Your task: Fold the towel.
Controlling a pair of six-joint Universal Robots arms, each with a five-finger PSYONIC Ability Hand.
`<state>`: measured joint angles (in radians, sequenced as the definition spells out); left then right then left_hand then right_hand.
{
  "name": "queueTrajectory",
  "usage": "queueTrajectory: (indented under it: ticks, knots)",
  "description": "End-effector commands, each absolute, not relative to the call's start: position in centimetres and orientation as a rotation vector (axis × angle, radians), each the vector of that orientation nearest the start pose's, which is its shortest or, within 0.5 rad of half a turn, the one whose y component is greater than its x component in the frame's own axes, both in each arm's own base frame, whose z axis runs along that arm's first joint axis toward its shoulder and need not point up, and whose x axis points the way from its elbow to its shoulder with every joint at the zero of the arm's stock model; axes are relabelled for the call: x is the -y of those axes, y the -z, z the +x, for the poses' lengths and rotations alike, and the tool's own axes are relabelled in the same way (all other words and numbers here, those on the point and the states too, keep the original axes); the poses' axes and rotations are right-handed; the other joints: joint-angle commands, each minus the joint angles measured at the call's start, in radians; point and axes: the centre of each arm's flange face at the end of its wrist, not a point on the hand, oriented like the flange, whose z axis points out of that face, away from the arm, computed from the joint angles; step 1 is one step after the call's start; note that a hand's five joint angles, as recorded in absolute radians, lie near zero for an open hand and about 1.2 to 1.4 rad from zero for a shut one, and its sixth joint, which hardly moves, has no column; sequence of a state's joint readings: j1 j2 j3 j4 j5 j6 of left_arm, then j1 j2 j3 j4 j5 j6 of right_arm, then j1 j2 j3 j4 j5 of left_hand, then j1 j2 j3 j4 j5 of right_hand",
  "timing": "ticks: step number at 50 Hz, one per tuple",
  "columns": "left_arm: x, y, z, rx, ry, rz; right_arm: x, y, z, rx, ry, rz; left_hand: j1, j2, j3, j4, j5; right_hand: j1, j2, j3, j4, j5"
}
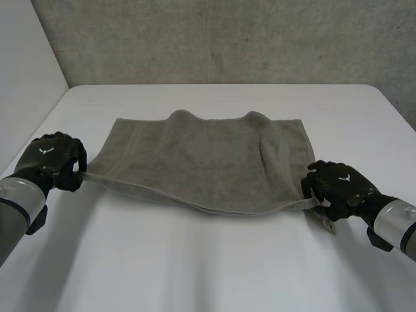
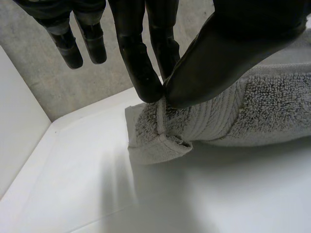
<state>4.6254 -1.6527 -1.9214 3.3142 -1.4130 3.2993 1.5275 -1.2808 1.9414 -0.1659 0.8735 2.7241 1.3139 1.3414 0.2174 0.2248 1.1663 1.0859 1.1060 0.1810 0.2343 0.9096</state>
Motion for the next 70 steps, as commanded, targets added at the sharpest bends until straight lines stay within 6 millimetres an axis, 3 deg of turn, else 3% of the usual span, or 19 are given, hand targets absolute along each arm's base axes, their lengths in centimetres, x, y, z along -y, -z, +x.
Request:
queueTrajectory:
  ticks: [1, 23, 38, 42, 43, 44, 45, 47, 53, 57, 63, 70]
  knots:
    - [26.7, -20.1, -16.9, -2.506, 1.985, 0.451, 26.8, -13.8, 17.6, -2.211, 1.475, -0.819, 0.082, 0.055, -0.043, -0.05, 0.055, -0.041, -0.061, -0.006, -0.06, -0.039]
    - [27.3, -21.0, -15.9, -2.483, 2.02, 0.37, 27.7, -12.8, 17.0, -2.288, 1.489, -0.47, 0.082, 0.055, -0.043, -0.05, 0.055, -0.326, -0.346, -0.006, -0.06, -0.324]
    - [27.4, -21.4, -16.1, -2.525, 2.069, 0.351, 26.6, -10.8, 18.2, -2.316, 1.368, -0.423, 0.082, 0.055, -0.043, -0.05, 0.055, -0.317, -0.337, -0.006, -0.06, -0.315]
    - [27.8, -21.5, -15.3, -2.515, 2.063, 0.312, 26.6, -10.4, 18.3, -2.324, 1.37, -0.418, 0.082, 0.055, -0.043, -0.05, 0.055, -0.229, -0.249, -0.006, -0.06, -0.228]
    - [27.9, -21.5, -15.3, -2.512, 2.064, 0.312, 26.8, -10.4, 18.1, -2.323, 1.387, -0.412, 0.082, 0.055, -0.043, -0.05, 0.055, -0.054, -0.075, -0.006, -0.06, -0.053]
    - [27.9, -21.6, -15.3, -2.512, 2.064, 0.312, 26.9, -10.4, 18.1, -2.323, 1.388, -0.412, 0.082, 0.055, -0.043, -0.05, 0.055, -0.053, -0.073, -0.006, -0.06, -0.051]
    - [28.0, -21.6, -15.1, -2.51, 2.062, 0.304, 27.1, -10.5, 18.0, -2.317, 1.401, -0.412, 0.082, 0.055, -0.043, -0.05, 0.055, 0.212, 0.192, -0.006, -0.06, 0.214]
    - [28.0, -21.6, -15.0, -2.508, 2.06, 0.298, 27.3, -10.7, 18.0, -2.303, 1.415, -0.422, 0.082, 0.055, -0.043, -0.05, 0.055, 0.31, 0.29, -0.006, -0.06, 0.312]
    - [28.1, -21.6, -14.7, -2.527, 2.065, 0.314, 29.0, -13.3, 16.9, -2.233, 1.554, -0.496, 0.082, 0.055, -0.043, -0.05, 0.055, 0.31, 0.29, -0.006, -0.06, 0.312]
    - [27.3, -21.5, -15.2, -2.597, 2.047, 0.359, 30.1, -16.2, 14.4, -2.211, 1.664, -0.556, 0.082, 0.055, -0.043, -0.05, 0.055, 0.31, 0.29, -0.006, -0.06, 0.312]
    - [25.9, -21.4, -15.7, -2.69, 1.983, 0.395, 29.4, -19.6, 13.8, -2.157, 1.678, -0.674, 0.082, 0.055, -0.043, -0.05, 0.055, 0.31, 0.29, -0.006, -0.06, 0.312]
    - [24.4, -22.2, -16.1, -2.711, 1.99, 0.43, 28.4, -21.4, 12.8, -2.151, 1.71, -0.77, 0.082, 0.055, -0.043, -0.05, 0.055, 0.31, 0.29, -0.006, -0.06, 0.312]
